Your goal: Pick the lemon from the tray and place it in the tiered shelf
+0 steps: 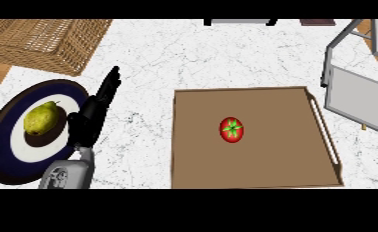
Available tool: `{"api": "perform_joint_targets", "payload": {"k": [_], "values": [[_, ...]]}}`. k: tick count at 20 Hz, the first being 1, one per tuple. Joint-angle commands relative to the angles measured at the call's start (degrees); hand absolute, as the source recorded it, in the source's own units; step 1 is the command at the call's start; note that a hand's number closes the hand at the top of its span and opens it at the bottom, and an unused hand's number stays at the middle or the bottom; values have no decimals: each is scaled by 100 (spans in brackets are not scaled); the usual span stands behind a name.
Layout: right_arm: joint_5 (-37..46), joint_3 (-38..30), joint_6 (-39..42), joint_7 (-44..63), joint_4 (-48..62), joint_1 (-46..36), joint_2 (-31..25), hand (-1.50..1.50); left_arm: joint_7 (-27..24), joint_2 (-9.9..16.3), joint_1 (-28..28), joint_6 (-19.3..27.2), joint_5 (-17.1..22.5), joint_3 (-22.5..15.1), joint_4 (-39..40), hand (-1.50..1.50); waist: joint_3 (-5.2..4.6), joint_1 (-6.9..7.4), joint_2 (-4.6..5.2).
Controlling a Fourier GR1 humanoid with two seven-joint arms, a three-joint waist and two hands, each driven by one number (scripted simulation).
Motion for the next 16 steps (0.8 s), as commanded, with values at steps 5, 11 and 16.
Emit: {"api": "perform_joint_targets", "payload": {"k": [5, 11, 16], "values": [[-546, -431, -309, 468, -763, -477, -156, -150, -107, 10, -145, 43, -64, 43, 243, 0, 0, -42, -15], [-568, -1223, 101, 1318, -1352, -112, -993, -150, -114, -89, 134, 78, -106, -89, 33, 0, -1, -79, -32], [-1058, -2081, 1335, 2212, -2165, 889, -1118, -150, -106, 52, 43, 84, 0, 169, 132, 0, -1, -219, -54]]}}
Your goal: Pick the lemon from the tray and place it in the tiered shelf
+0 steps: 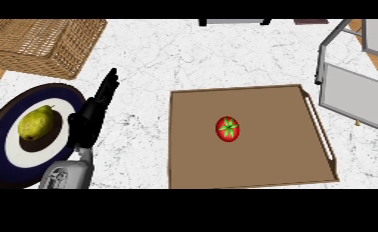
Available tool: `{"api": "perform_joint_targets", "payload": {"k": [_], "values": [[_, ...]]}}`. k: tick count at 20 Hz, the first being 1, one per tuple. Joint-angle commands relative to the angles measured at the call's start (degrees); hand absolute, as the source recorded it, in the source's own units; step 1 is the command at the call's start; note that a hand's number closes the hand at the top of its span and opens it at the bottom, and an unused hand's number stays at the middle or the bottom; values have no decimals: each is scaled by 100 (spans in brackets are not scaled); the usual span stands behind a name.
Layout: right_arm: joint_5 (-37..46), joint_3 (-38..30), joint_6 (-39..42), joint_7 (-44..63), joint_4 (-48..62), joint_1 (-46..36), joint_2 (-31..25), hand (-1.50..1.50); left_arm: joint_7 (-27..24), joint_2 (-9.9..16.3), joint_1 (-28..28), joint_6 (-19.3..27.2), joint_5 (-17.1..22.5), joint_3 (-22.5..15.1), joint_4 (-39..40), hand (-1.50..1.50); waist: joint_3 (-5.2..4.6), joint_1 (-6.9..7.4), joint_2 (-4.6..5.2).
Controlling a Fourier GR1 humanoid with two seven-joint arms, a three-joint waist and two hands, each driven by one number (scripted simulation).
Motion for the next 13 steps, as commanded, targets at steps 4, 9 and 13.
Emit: {"api": "perform_joint_targets", "payload": {"k": [4, 9, 13], "values": [[-971, -1506, 1817, 708, -1034, 1371, -210, -150, 336, 6, 314, -11, 89, 12, -471, 0, 10, -145, -55], [-1804, -2660, 3139, 485, -1818, 2388, -97, -150, 188, 10, 173, 104, -31, 47, -234, 0, 7, -241, -42], [-2780, -4115, 3954, 146, -1803, 2827, 86, -150, 137, -84, 229, 140, -35, 0, -189, 0, 10, -259, -47]]}}
